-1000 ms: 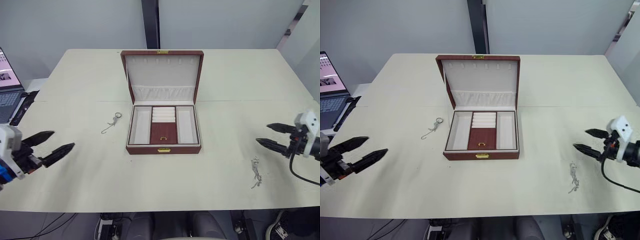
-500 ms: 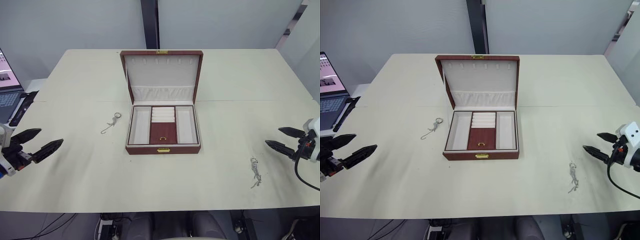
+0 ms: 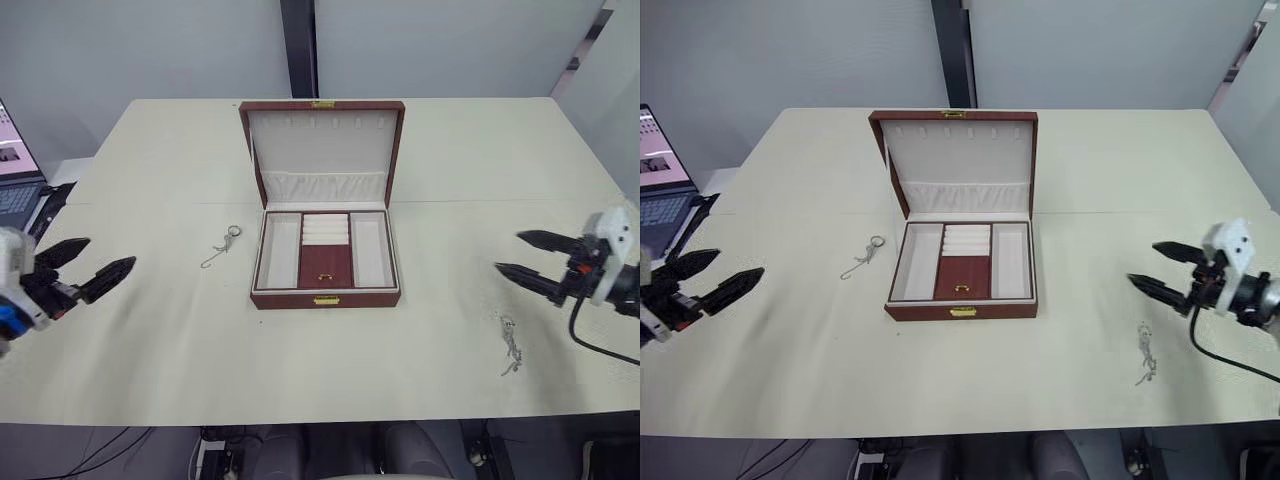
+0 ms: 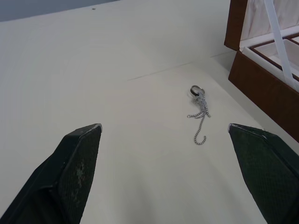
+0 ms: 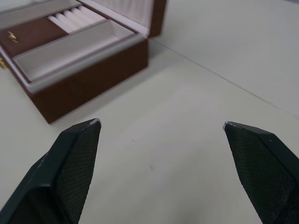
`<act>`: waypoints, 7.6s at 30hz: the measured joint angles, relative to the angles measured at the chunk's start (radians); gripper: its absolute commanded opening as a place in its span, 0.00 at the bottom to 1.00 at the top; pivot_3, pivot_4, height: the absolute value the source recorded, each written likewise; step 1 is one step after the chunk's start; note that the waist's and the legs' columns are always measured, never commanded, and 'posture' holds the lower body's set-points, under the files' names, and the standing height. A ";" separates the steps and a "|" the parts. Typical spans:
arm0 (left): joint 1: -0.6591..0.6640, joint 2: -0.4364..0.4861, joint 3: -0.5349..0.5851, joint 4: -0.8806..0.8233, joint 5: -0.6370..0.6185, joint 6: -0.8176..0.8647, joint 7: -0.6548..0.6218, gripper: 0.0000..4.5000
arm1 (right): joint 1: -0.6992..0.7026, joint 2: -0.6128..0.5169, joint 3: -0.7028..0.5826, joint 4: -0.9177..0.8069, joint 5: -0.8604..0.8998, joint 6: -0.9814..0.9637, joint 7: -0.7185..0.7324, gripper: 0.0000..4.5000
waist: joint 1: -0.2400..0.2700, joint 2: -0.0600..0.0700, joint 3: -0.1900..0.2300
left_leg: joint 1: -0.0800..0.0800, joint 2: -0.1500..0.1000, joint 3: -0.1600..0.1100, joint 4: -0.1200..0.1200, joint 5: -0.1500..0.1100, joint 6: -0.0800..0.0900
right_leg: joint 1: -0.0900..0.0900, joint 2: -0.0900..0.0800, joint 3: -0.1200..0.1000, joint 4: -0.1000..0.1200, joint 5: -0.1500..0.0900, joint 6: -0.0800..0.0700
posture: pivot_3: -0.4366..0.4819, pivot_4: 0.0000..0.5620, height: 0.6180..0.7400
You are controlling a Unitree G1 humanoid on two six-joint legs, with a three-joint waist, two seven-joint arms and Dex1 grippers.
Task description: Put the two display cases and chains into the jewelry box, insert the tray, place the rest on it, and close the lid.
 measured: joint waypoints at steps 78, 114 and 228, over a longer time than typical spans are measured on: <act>-0.420 -0.400 -0.386 0.221 0.316 -0.001 0.419 0.01 | -0.346 0.222 0.352 -0.249 0.038 0.179 -0.134 1.00 | 0.008 -0.002 -0.001 | -0.001 -0.001 -0.002 0.002 0.000 0.000 | -0.001 0.000 -0.002 0.001 0.000 0.000 | 0.48 0.27 1.00; -0.545 -0.158 -0.570 -0.246 0.074 0.427 0.109 0.01 | -0.279 0.139 0.203 -0.457 0.197 0.312 -0.269 1.00 | 0.008 -0.002 0.000 | -0.002 -0.001 -0.002 0.002 0.000 0.000 | -0.001 0.001 -0.001 0.000 0.000 0.000 | 0.48 0.27 1.00; 0.047 -0.053 -0.493 -0.495 0.043 -0.195 -0.373 0.99 | 0.664 0.372 -0.146 -0.354 -0.088 -0.141 -0.394 1.00 | 0.008 0.000 -0.001 | 0.002 -0.001 0.001 0.000 0.000 0.000 | 0.002 0.002 0.002 0.000 0.000 0.000 | 0.48 0.27 1.00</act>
